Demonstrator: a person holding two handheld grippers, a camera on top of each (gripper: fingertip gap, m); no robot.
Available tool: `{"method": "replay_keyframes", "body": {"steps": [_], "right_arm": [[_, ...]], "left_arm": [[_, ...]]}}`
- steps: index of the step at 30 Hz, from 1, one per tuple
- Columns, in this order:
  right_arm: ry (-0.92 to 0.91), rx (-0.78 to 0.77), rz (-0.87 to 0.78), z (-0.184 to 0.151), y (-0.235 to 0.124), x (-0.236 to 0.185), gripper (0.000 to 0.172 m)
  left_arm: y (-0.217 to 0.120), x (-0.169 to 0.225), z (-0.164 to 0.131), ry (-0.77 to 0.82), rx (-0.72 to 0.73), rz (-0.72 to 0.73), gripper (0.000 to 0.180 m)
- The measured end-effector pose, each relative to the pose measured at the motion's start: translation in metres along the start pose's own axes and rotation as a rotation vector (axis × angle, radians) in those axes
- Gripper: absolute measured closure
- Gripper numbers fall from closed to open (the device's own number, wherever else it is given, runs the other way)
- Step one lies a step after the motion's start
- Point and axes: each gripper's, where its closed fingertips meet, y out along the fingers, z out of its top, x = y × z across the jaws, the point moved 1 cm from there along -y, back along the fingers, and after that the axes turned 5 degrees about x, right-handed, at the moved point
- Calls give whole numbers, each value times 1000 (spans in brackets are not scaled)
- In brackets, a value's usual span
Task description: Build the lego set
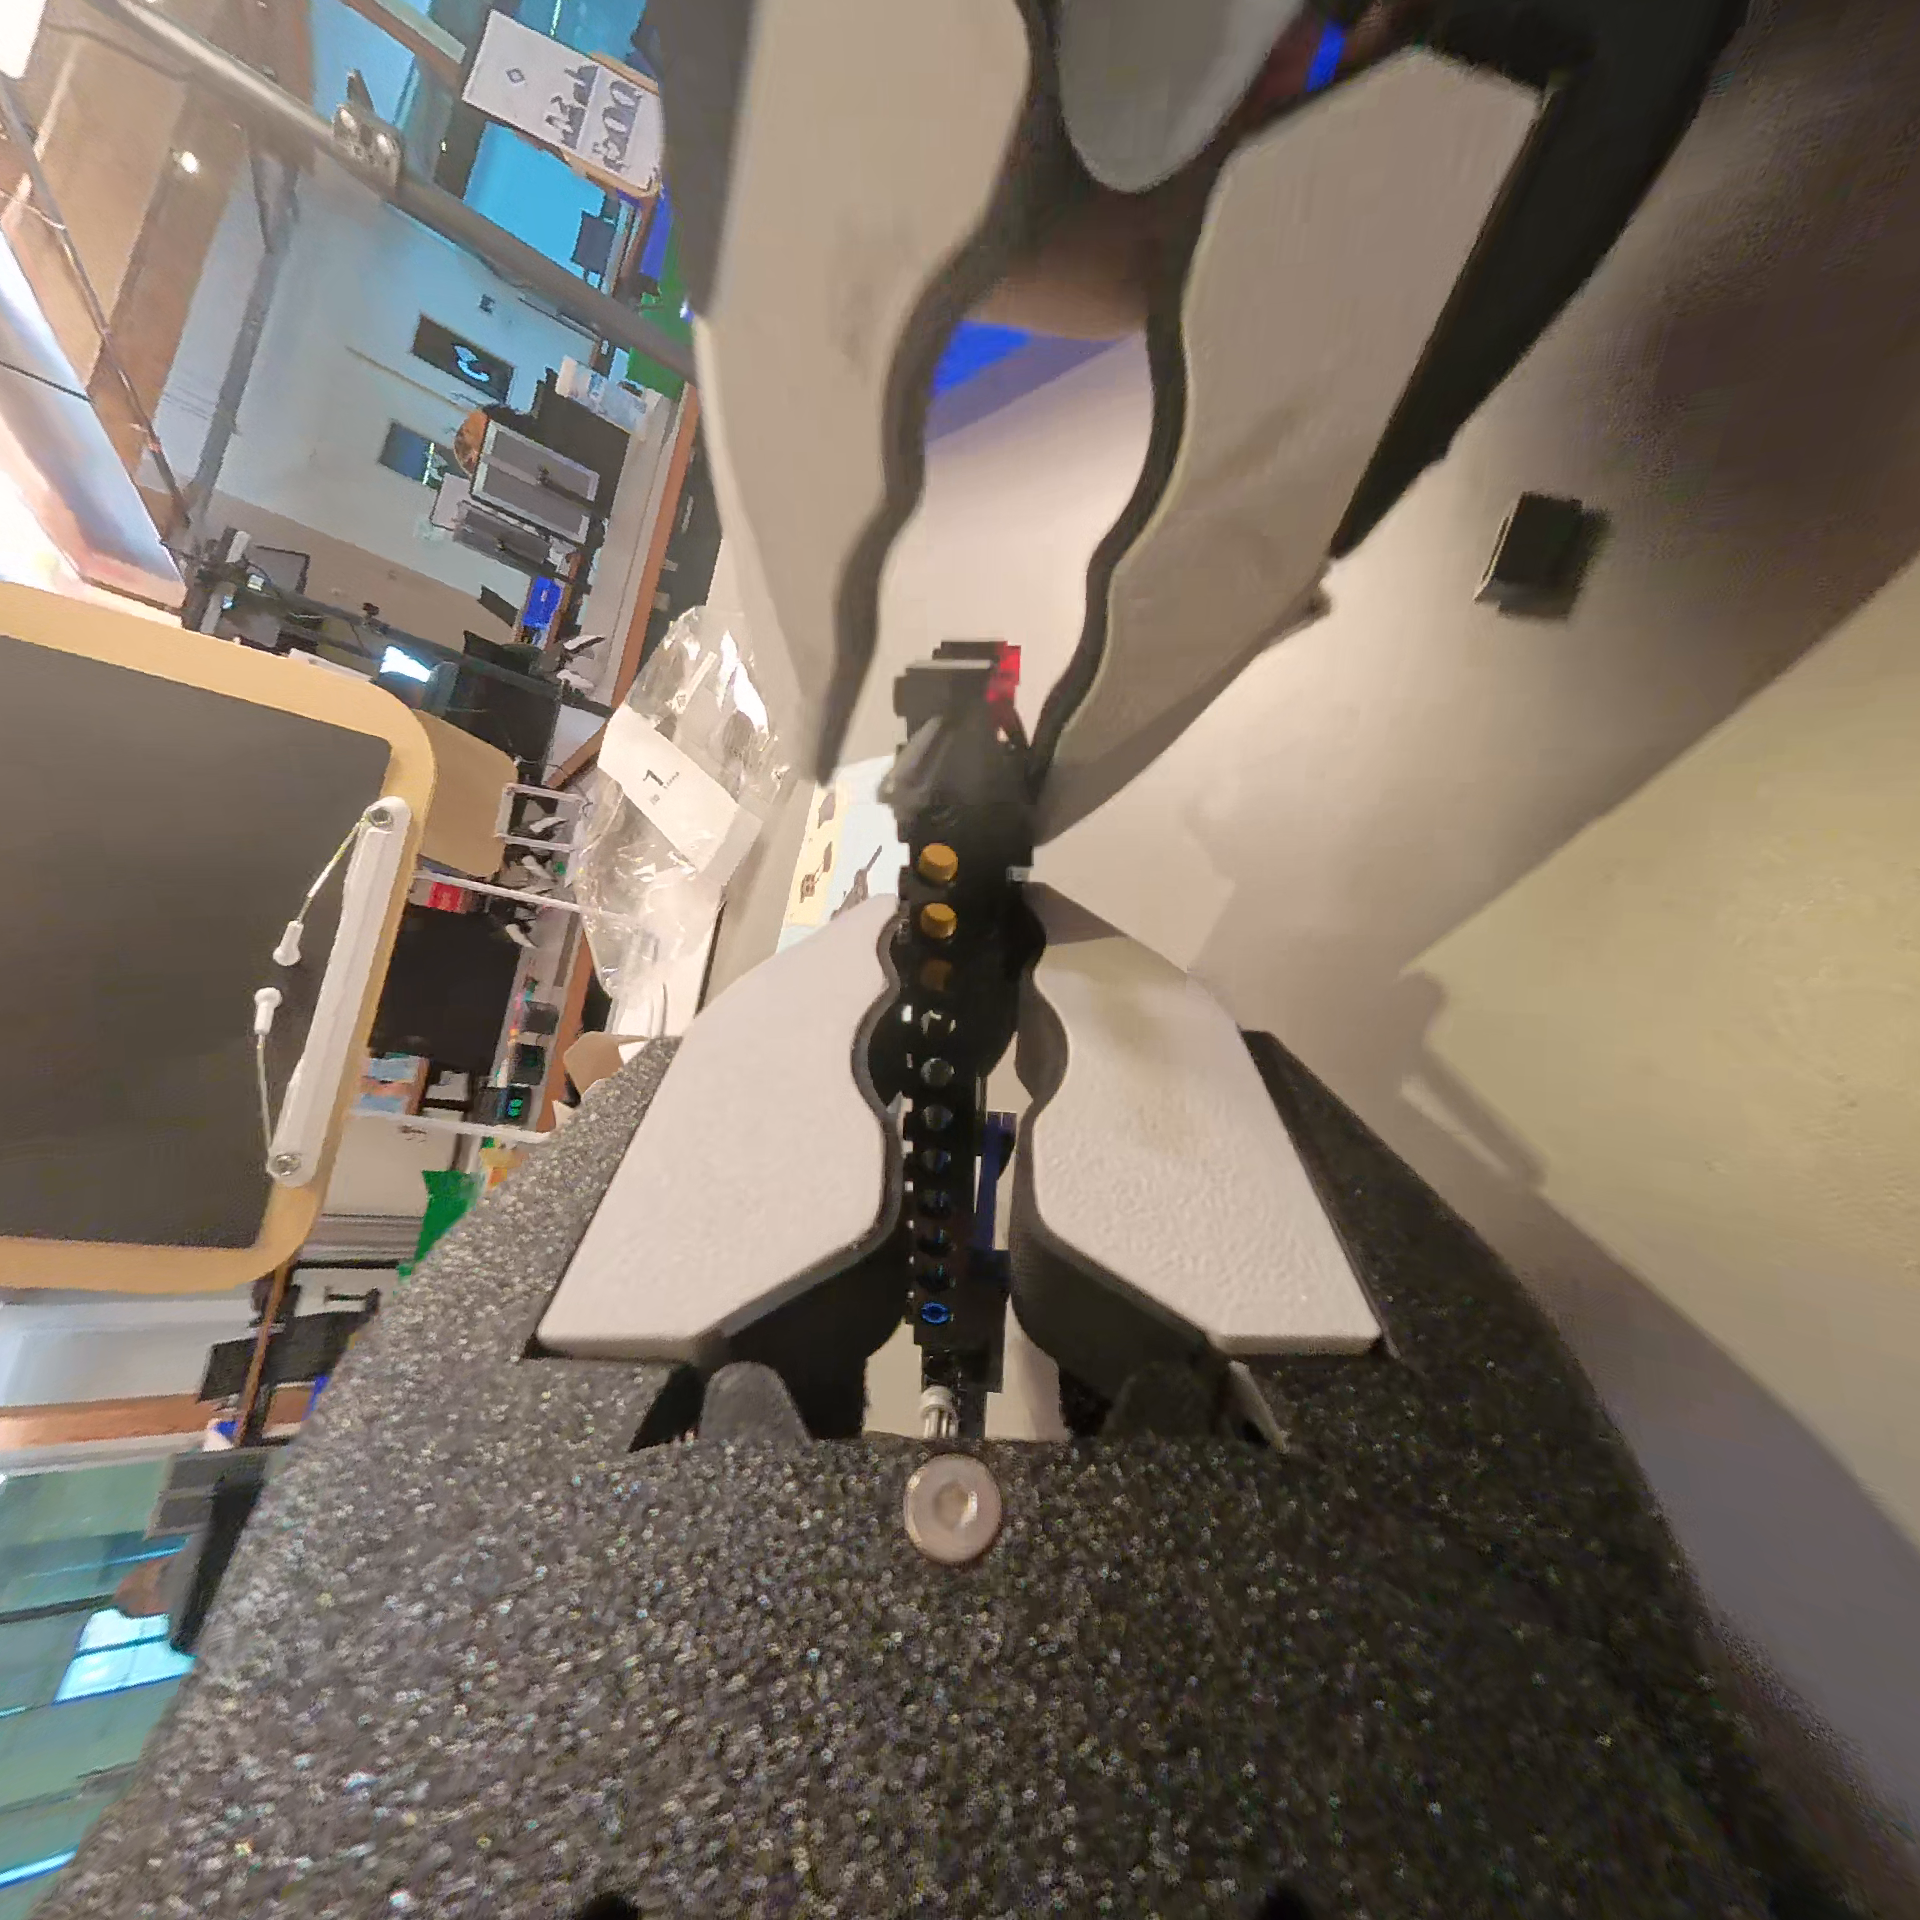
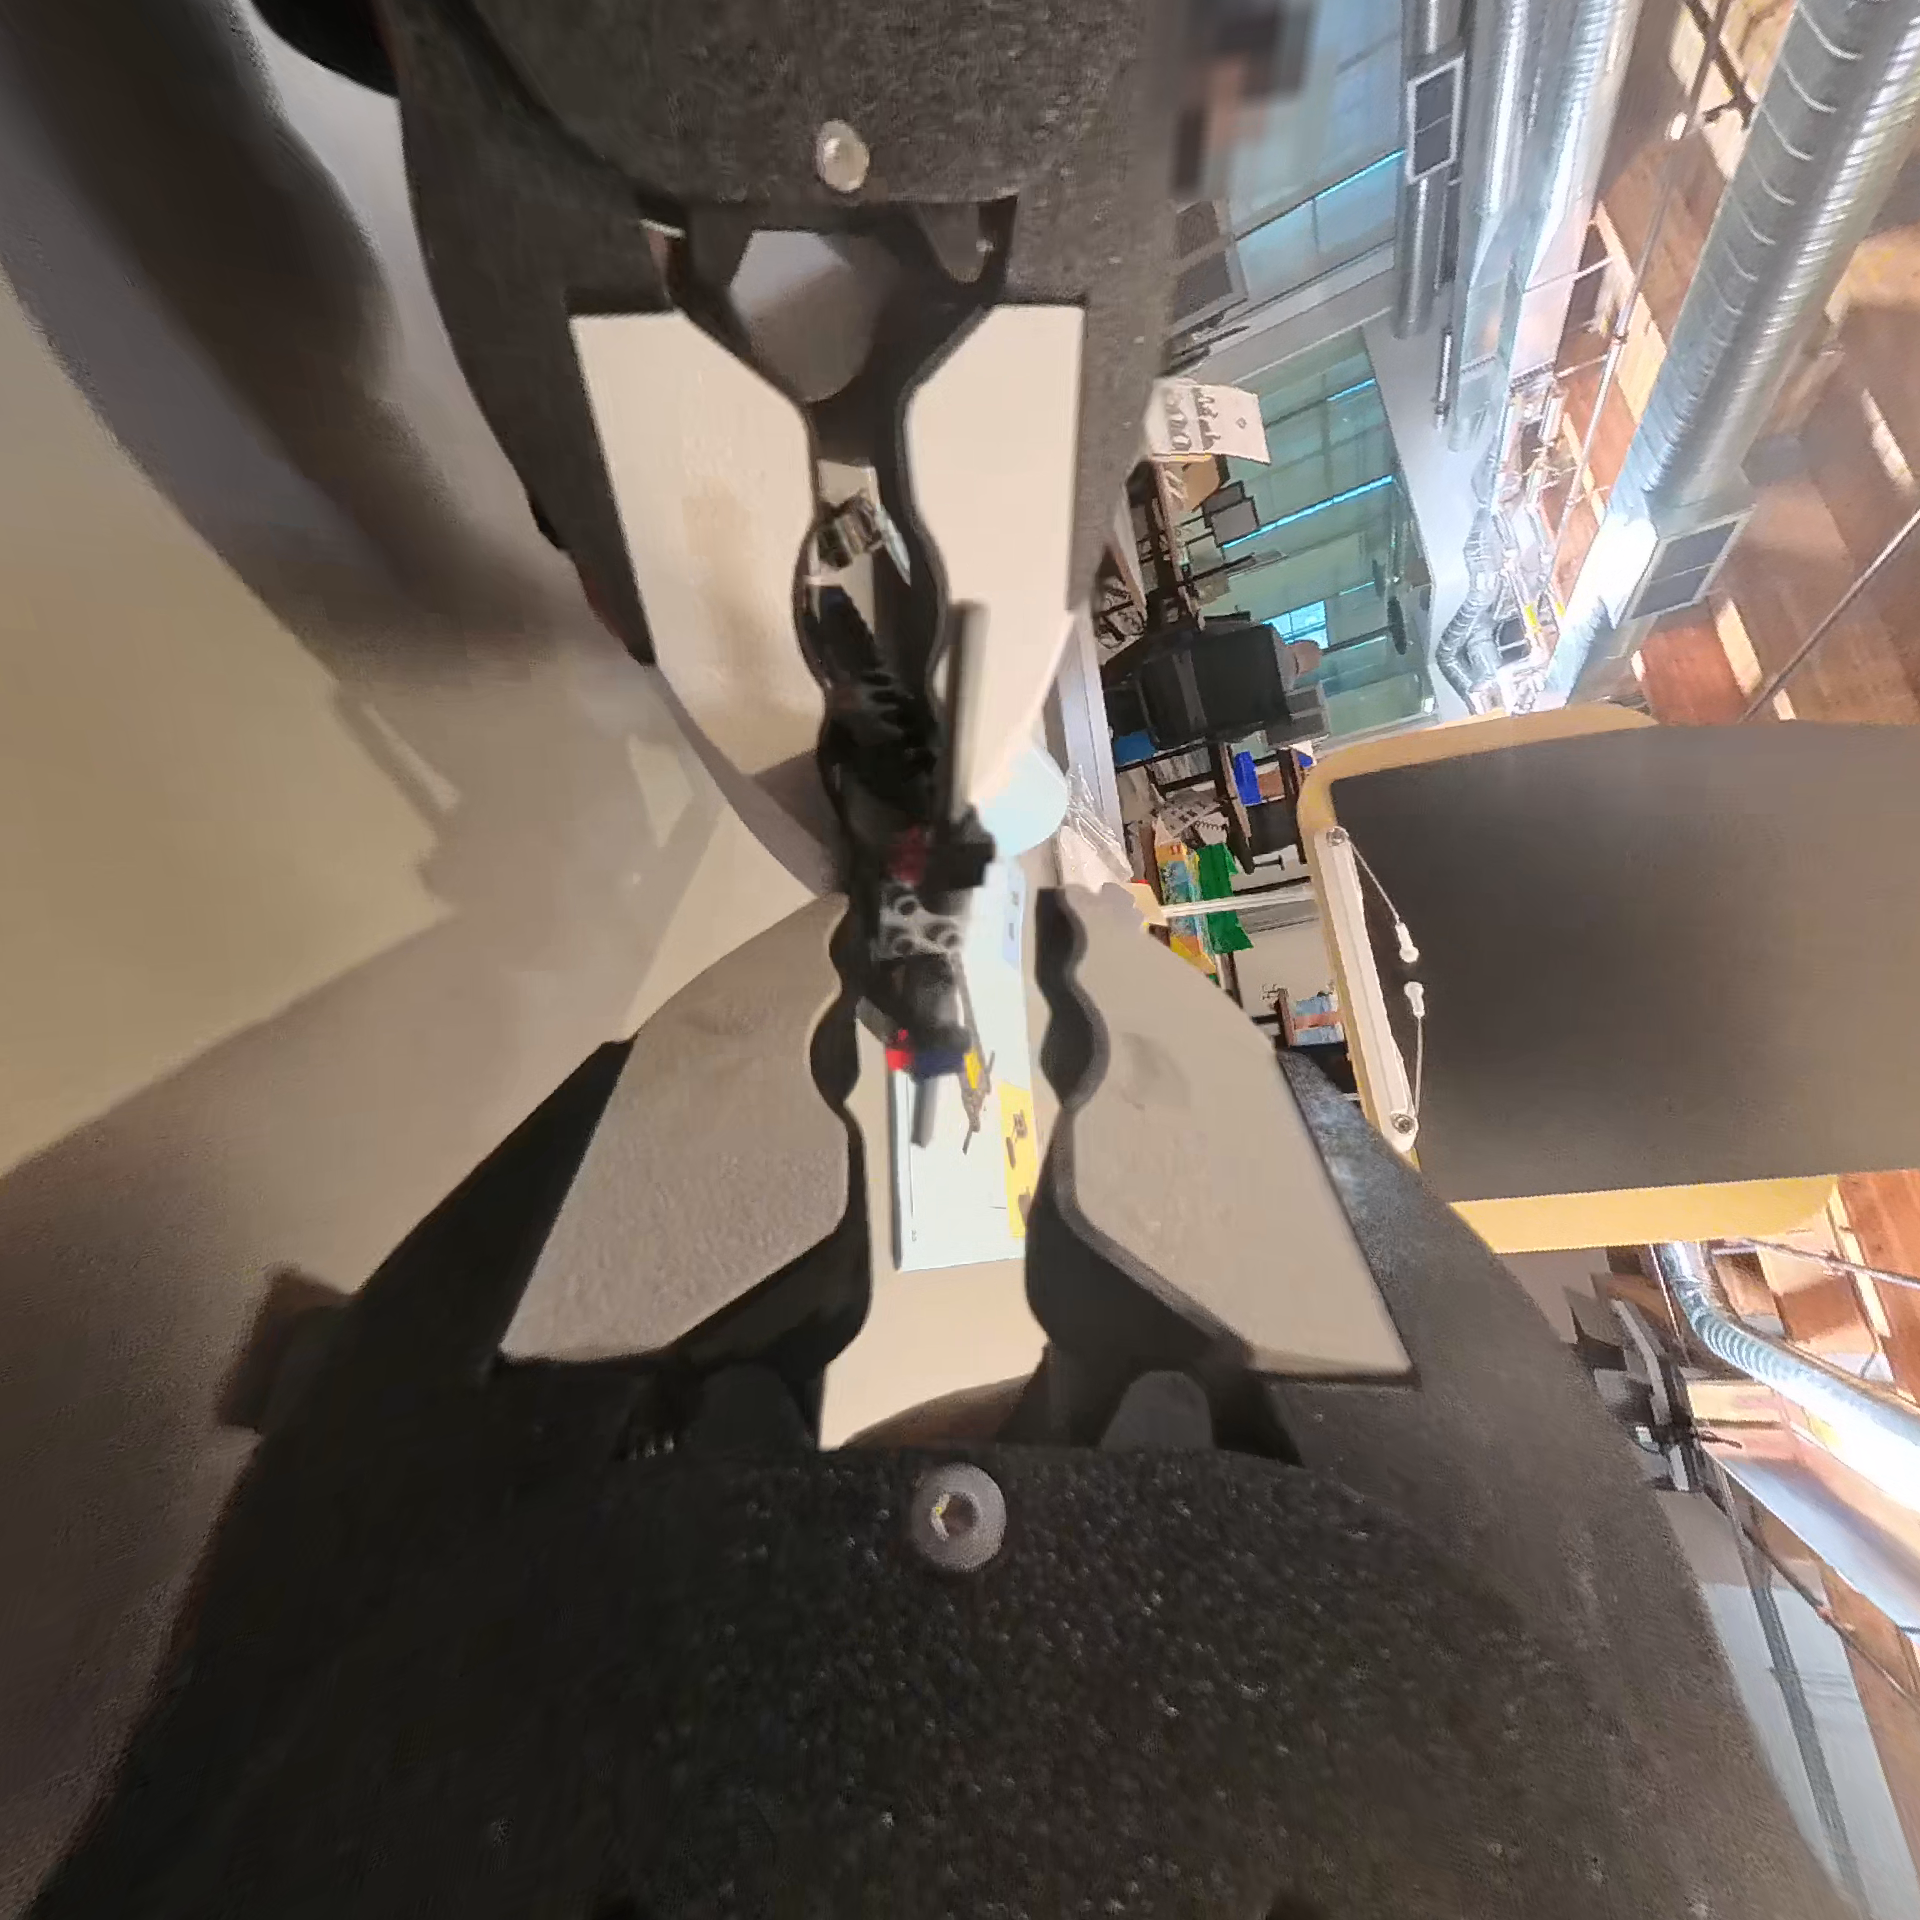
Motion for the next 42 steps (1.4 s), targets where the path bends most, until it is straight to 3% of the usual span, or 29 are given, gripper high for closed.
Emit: {"method": "replay_keyframes", "body": {"steps": [5,15,20,42], "right_arm": [[26,-11,24,-4,-2,-3,123],[-83,11,-30,4,1,-7,150],[-97,12,-44,6,2,-7,147],[-121,14,46,5,2,-16,153]], "left_arm": [[-1,-3,-11,111,-21,44,164],[-6,-6,-8,270,5,68,164],[-7,-6,-8,310,-2,68,164],[-5,4,-3,195,12,-13,164]]}}
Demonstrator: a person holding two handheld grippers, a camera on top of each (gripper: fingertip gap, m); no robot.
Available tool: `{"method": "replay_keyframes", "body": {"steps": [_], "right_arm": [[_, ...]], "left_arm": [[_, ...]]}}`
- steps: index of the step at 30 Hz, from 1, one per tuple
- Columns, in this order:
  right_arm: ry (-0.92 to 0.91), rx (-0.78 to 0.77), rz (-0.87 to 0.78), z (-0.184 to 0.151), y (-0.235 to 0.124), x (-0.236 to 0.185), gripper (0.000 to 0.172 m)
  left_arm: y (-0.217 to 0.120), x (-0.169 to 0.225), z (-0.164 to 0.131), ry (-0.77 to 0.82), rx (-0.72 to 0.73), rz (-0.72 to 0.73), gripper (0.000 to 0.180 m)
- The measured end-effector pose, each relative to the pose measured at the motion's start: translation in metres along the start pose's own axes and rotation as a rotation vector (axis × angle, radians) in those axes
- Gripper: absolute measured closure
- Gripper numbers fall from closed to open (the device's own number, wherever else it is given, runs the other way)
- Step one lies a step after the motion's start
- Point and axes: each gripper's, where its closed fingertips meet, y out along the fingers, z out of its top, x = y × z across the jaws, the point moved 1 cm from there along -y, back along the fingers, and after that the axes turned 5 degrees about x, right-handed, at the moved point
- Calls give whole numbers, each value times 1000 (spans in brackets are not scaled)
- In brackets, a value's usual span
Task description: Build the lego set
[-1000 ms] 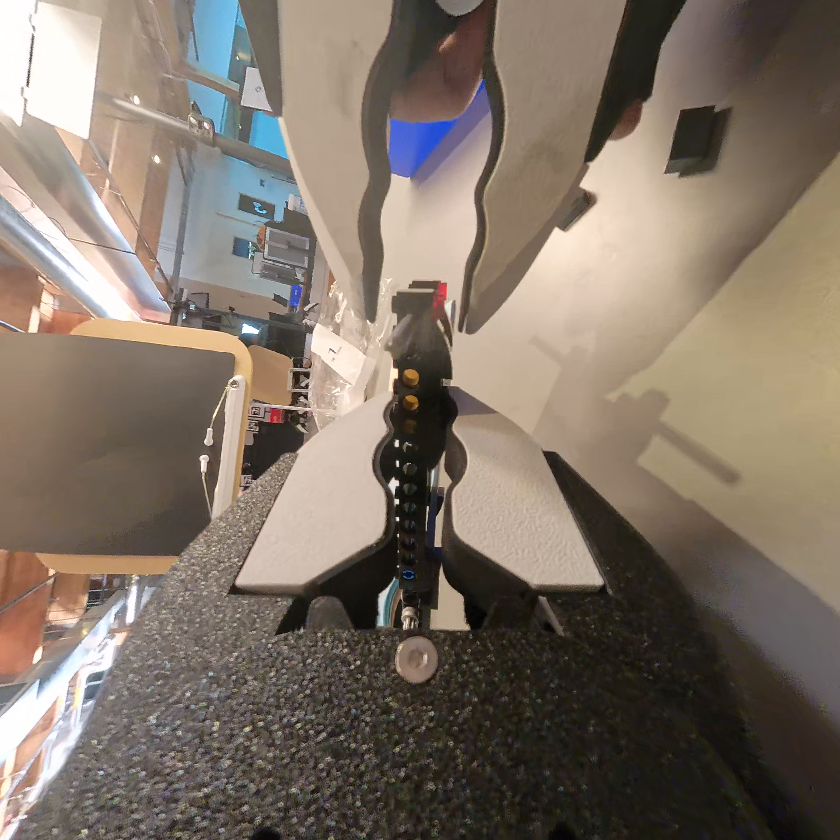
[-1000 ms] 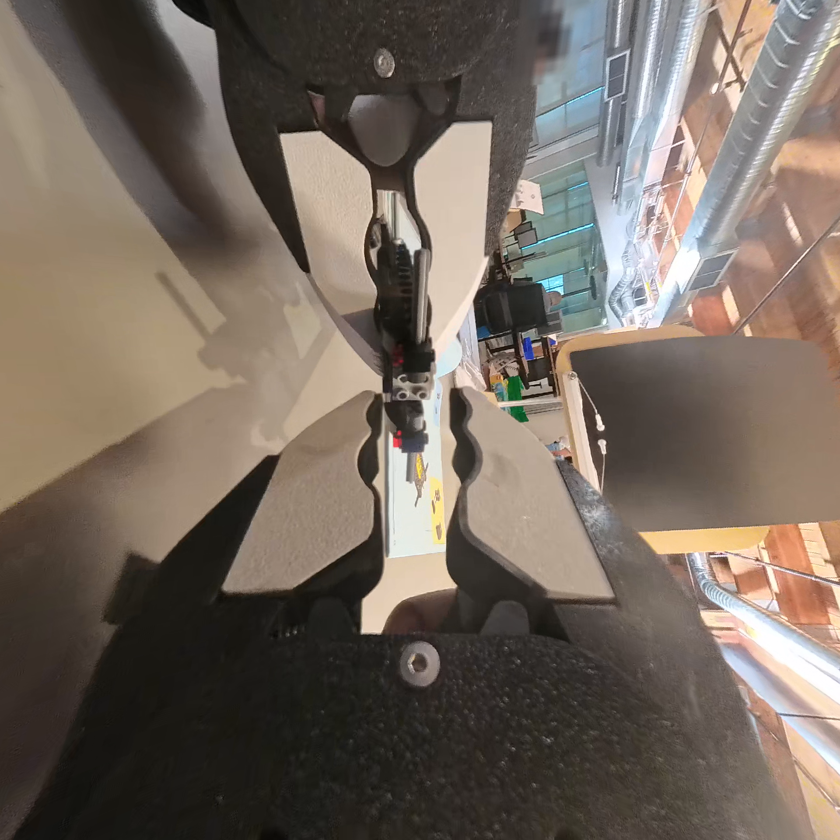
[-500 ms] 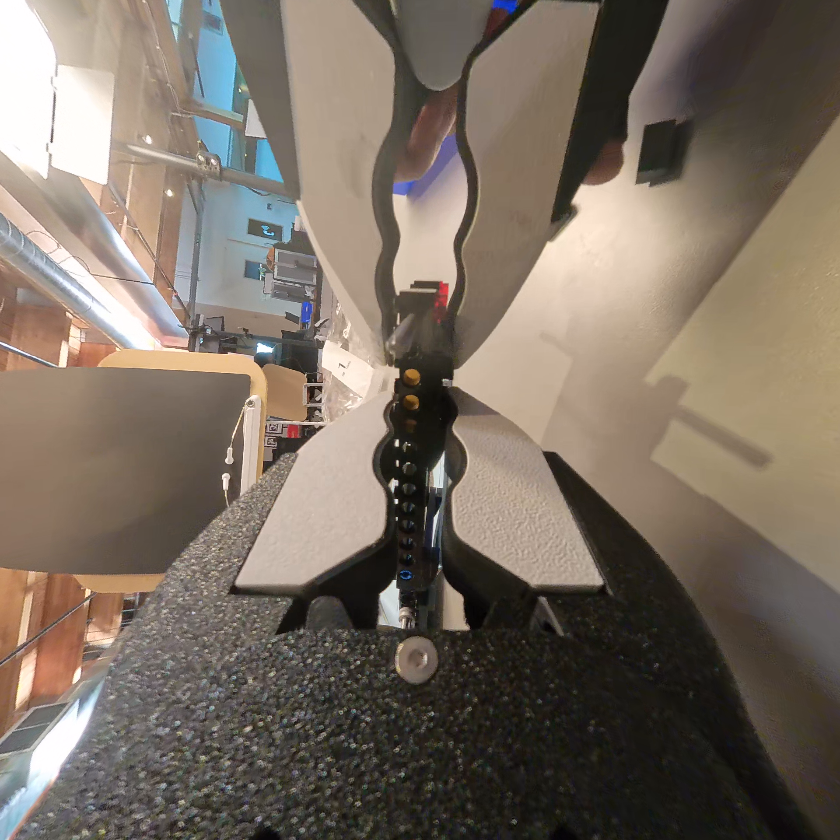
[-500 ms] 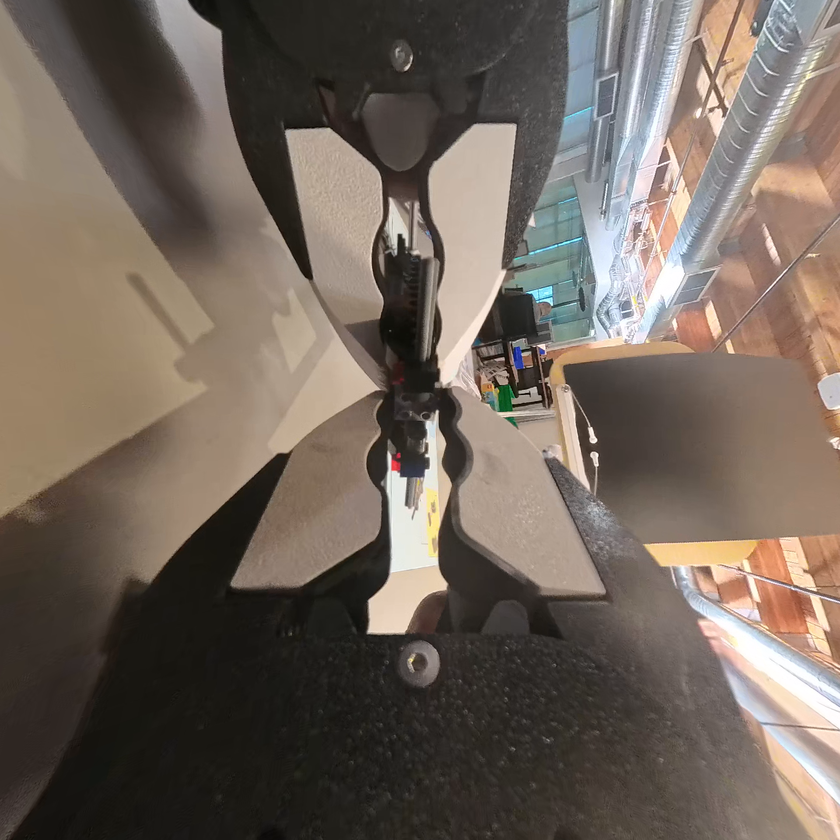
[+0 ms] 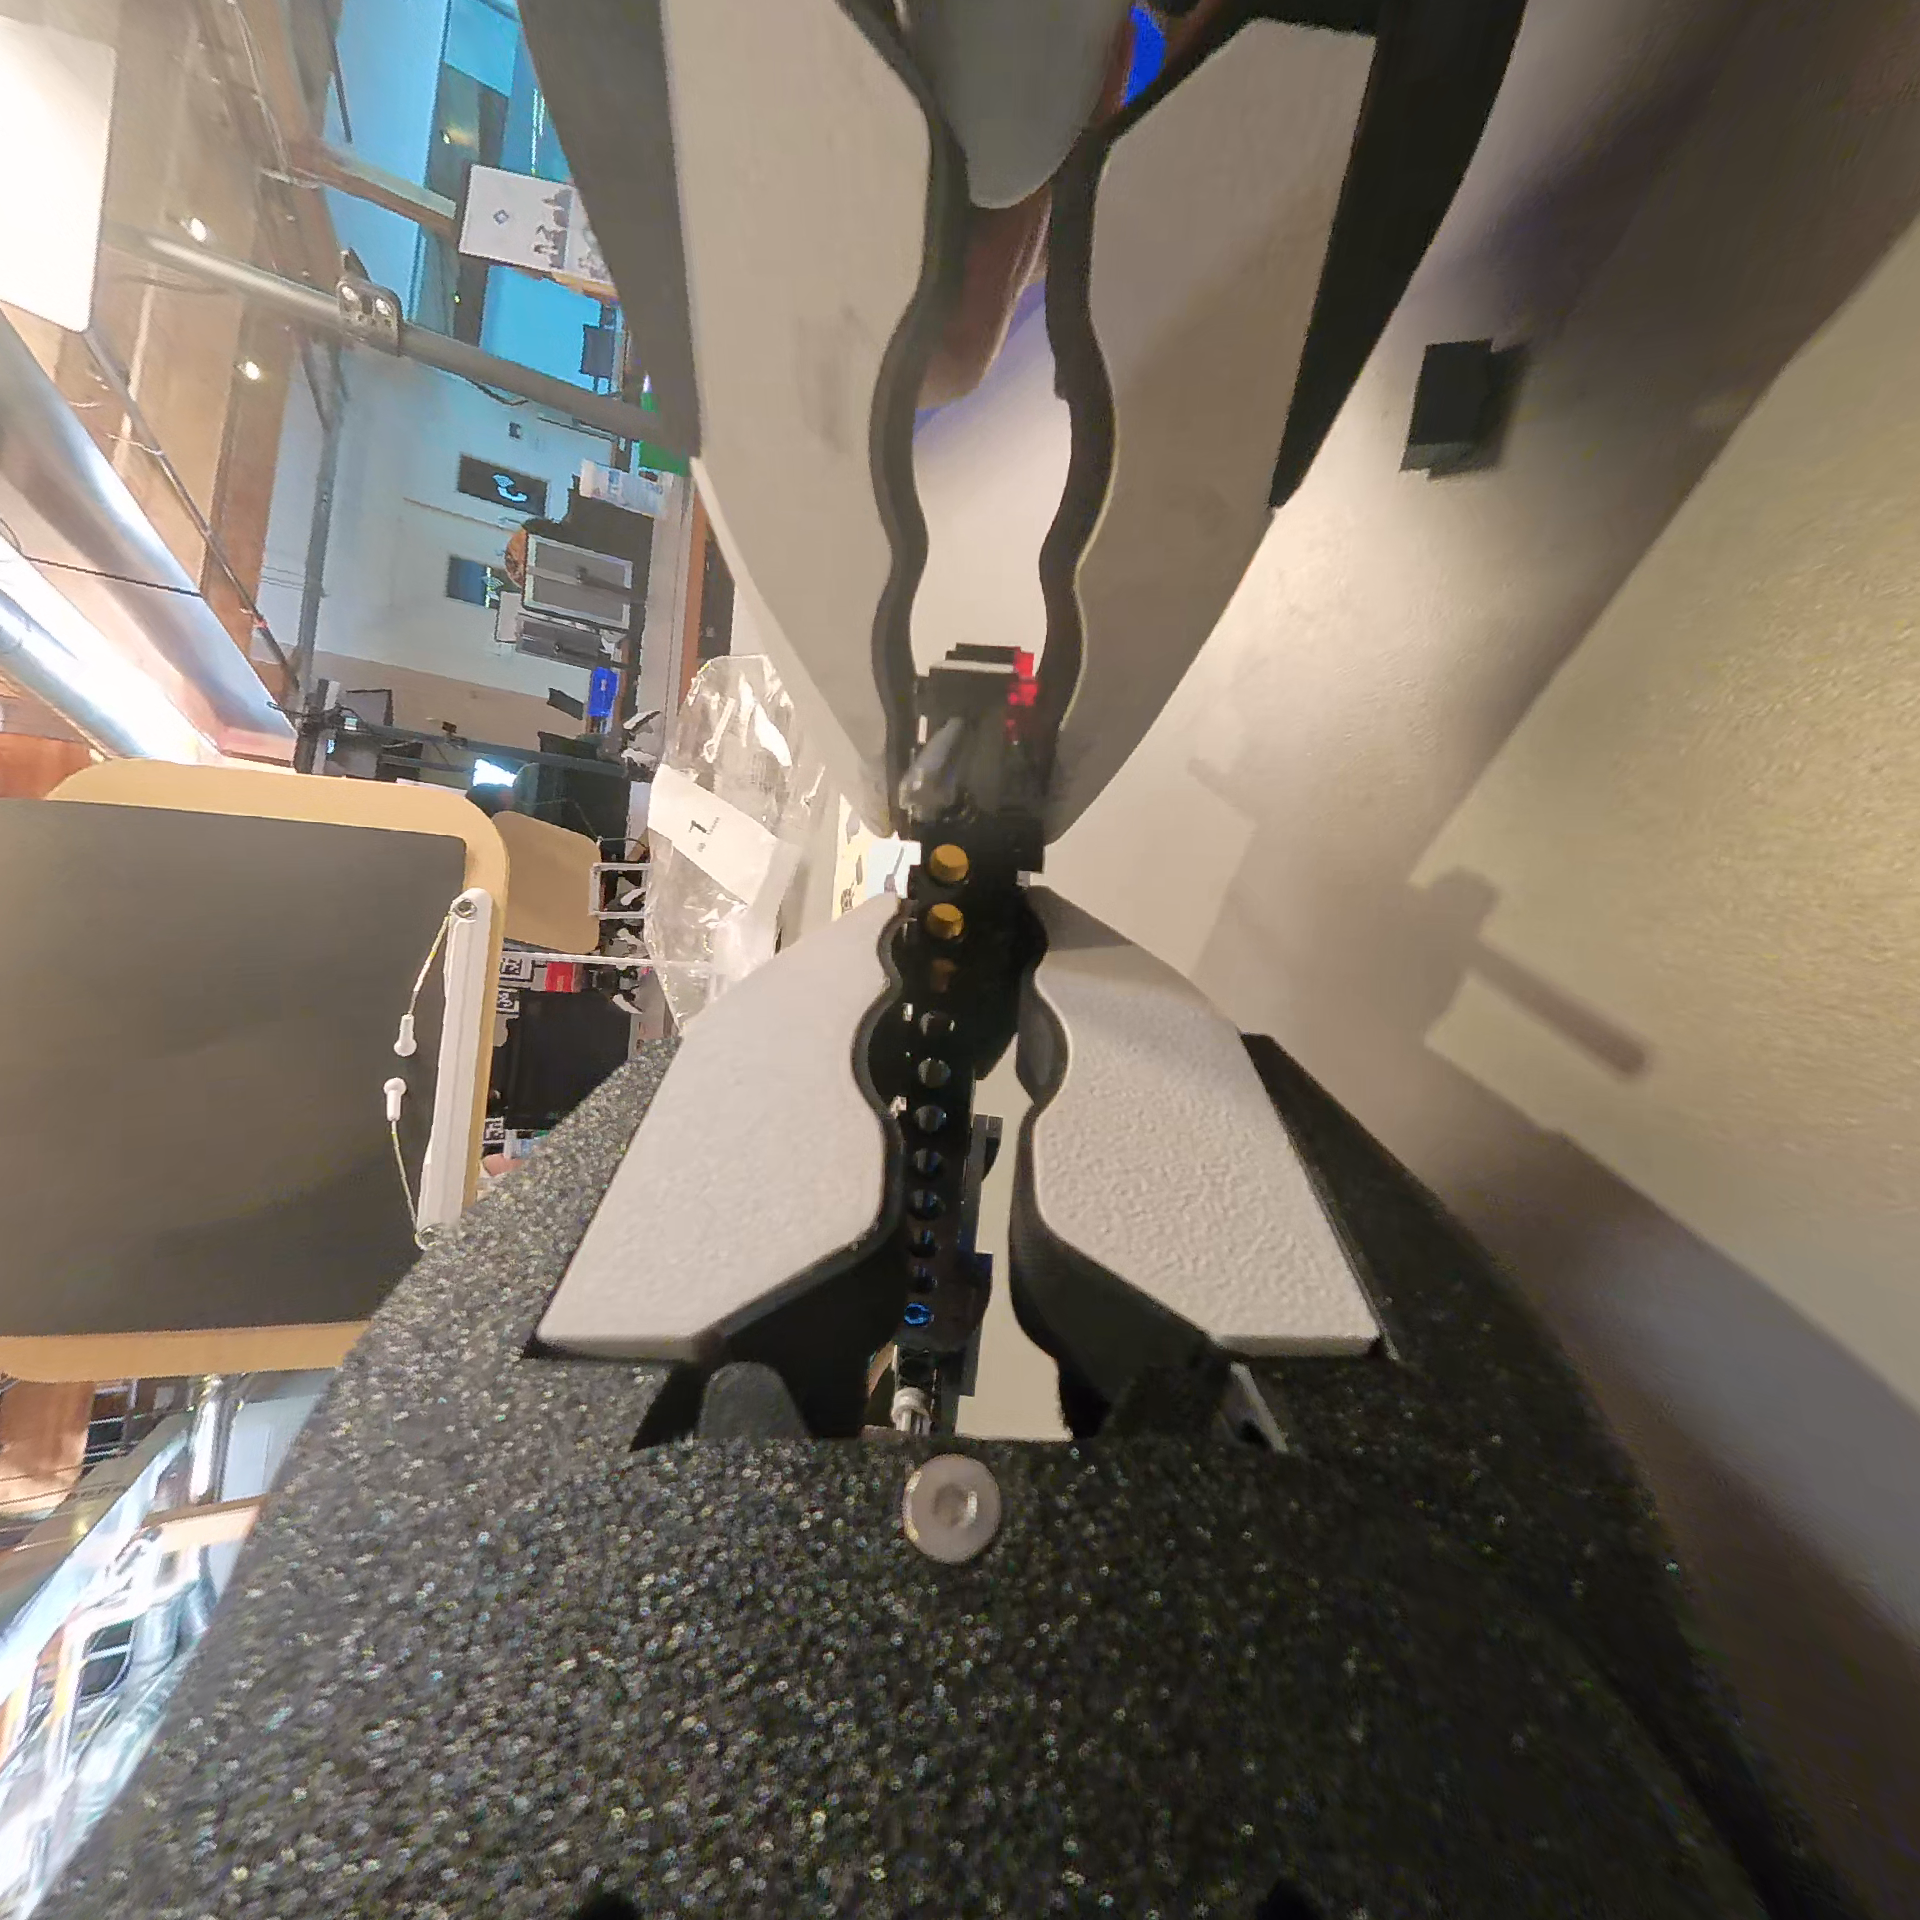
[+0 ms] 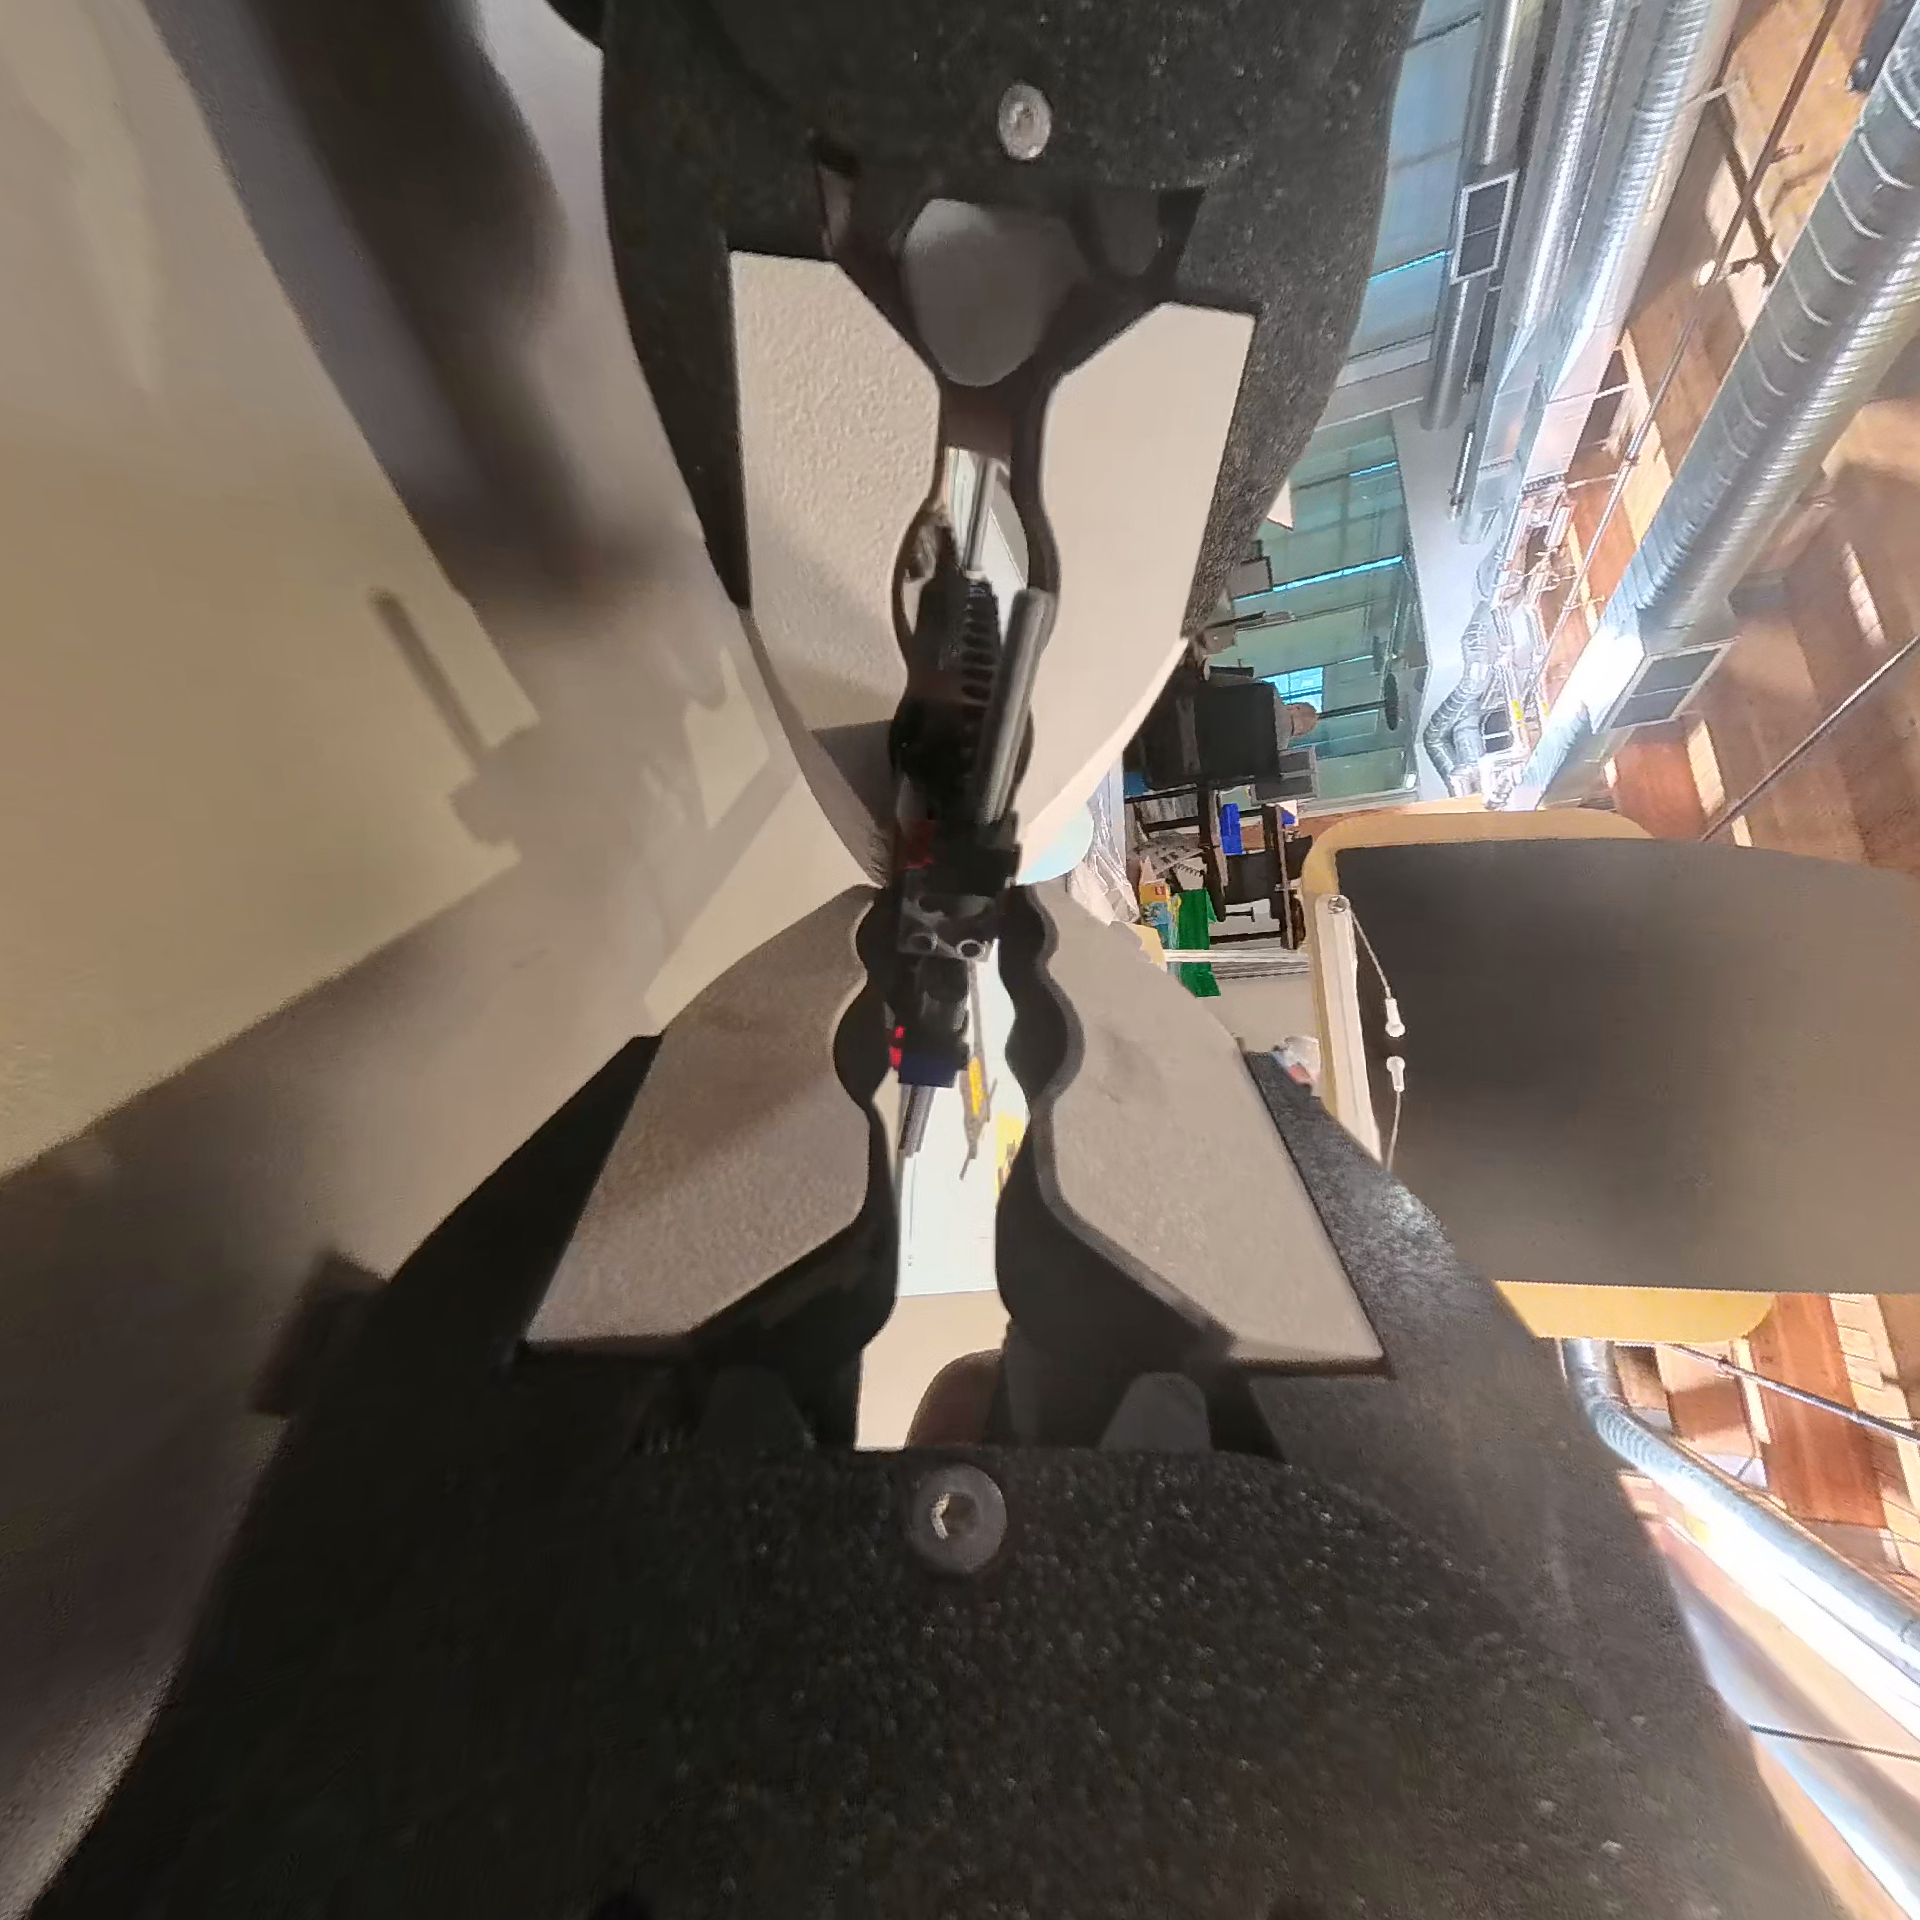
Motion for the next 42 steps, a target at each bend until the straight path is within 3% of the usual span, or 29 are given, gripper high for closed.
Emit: {"method": "replay_keyframes", "body": {"steps": [14,33,42], "right_arm": [[-8,-20,-93,-1,5,3,146],[84,-47,11,-7,5,-3,153],[167,-85,-128,-16,1,15,133]], "left_arm": [[3,1,-5,-23,-2,-3,164],[3,4,0,-29,22,-2,164],[5,-5,-14,-70,-16,68,164]]}}
